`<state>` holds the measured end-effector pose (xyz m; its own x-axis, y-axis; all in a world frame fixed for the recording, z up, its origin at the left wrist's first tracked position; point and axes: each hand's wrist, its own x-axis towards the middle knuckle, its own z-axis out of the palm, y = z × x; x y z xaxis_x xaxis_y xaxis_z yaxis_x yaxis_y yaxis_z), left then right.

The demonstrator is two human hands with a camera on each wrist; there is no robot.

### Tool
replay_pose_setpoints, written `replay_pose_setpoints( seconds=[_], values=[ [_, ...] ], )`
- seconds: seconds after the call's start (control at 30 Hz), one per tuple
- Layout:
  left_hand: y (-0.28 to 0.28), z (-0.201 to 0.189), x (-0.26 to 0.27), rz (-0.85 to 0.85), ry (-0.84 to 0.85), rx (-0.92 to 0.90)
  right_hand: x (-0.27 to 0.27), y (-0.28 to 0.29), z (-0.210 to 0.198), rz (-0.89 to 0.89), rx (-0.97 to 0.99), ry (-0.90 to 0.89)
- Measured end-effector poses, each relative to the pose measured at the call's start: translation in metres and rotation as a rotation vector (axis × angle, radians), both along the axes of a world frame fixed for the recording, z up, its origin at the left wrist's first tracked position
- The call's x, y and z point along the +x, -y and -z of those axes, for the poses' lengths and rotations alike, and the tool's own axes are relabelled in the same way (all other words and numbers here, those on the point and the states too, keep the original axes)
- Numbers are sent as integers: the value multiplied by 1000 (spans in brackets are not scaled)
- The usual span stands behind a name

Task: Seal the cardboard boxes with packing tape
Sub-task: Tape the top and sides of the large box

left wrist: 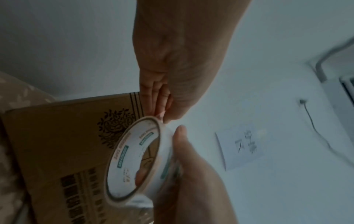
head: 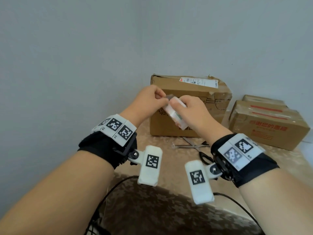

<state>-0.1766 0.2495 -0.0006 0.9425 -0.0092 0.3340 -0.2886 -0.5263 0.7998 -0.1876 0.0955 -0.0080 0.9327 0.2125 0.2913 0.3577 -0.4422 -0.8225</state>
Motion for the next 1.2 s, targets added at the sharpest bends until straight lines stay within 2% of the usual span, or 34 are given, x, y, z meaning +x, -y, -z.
replay_pose_setpoints(
  seconds=[0.07,0.13,0.27,0.4,0.5,0.6,0.73,0.9,1.0,1.13,1.2],
  values=[
    [-3,-6,-3,57,-84,-195,-2,-1,-10,4,-230,155],
    [-7,-16,-4,95,-114,-260,-1,0,-23,-26,-333,243],
    [-17,-56,12,108,-91,-222,17,1,-66,-84,-389,358],
    [-18,-97,35,93,-16,-159,52,-2,-112,-47,-422,427],
    [-15,-115,54,47,50,-156,78,-7,-132,17,-497,387],
    [-16,-120,70,-5,88,-155,102,0,-135,80,-593,247],
    [-23,-112,87,-15,-63,-276,126,-5,-132,115,-593,197],
    [-34,-102,100,-29,-180,-503,142,-27,-132,89,-766,211],
    [-38,-99,108,9,-263,-516,148,-32,-131,94,-849,219],
    [-39,-93,118,27,-312,-478,155,-34,-128,82,-817,233],
    [-41,-90,123,-21,-279,-485,158,-29,-123,58,-638,179]
  ],
)
